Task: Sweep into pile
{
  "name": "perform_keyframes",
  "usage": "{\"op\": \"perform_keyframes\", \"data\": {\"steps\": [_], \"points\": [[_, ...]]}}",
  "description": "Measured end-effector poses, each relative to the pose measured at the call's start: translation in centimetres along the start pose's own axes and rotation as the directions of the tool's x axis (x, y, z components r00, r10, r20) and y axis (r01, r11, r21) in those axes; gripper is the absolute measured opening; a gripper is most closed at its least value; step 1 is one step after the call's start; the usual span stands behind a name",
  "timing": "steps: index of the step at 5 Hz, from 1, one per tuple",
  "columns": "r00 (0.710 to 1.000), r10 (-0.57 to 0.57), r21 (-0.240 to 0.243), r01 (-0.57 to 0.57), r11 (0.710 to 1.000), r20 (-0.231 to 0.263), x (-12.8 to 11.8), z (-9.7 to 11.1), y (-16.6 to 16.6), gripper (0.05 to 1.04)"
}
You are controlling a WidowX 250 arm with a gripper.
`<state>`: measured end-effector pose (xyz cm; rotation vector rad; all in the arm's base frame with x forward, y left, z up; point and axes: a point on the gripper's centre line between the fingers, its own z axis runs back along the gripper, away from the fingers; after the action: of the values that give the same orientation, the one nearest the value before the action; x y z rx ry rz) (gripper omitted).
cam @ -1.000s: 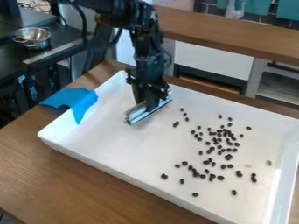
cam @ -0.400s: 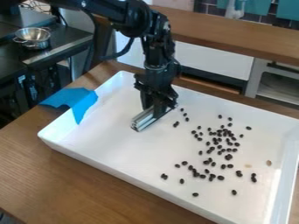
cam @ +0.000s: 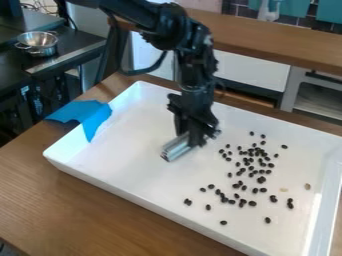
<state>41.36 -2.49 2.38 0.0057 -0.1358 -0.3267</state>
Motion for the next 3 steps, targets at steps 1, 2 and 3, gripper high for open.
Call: {"op": "perform_keyframes", "data": {"steps": [1,2,3], "points": [[0.999,-0.04,-0.021,0.04,0.999,0.0,0.1,0.1,-3.3,0.359],[0.998,-0.065,-0.039,0.065,0.997,0.002,0.6,0.3,-5.8,0.359],[0.991,-0.133,-0.052,0.134,0.99,0.016,1.1,0.4,-9.6,0.359]]}}
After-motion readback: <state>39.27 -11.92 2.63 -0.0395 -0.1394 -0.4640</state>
